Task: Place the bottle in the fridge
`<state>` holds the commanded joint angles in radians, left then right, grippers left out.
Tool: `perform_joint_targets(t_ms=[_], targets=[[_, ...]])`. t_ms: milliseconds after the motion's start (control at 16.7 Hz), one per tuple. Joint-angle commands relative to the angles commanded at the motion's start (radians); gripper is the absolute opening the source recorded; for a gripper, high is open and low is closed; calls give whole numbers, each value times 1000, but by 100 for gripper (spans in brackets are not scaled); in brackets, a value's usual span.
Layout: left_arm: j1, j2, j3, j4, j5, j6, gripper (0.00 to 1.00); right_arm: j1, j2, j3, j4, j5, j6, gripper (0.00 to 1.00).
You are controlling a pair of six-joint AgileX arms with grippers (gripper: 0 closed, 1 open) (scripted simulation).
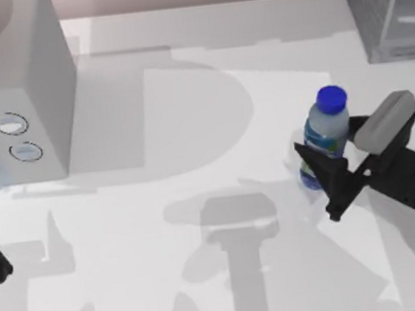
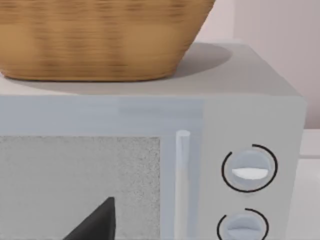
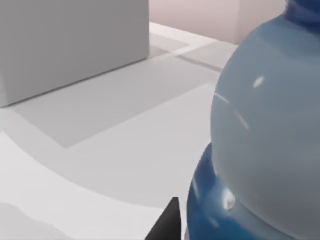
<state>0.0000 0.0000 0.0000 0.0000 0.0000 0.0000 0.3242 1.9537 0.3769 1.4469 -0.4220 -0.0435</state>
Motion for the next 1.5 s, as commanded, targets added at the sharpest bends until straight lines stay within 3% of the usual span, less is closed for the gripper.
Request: perform_joint_targets(t_ms=[300,780,1080,1500], targets=[[0,0,0,0,0,0,100,-97,-100,-46,-46,-100,-12,1],[0,0,0,0,0,0,100,-102,-130,-41,-59,-98,-10,1],[0,0,0,0,0,0,100,-135,-354,-64,-213,-36,2,1],[0,0,0,0,0,0,100,-213,-886,-171,-638,123,25,1]])
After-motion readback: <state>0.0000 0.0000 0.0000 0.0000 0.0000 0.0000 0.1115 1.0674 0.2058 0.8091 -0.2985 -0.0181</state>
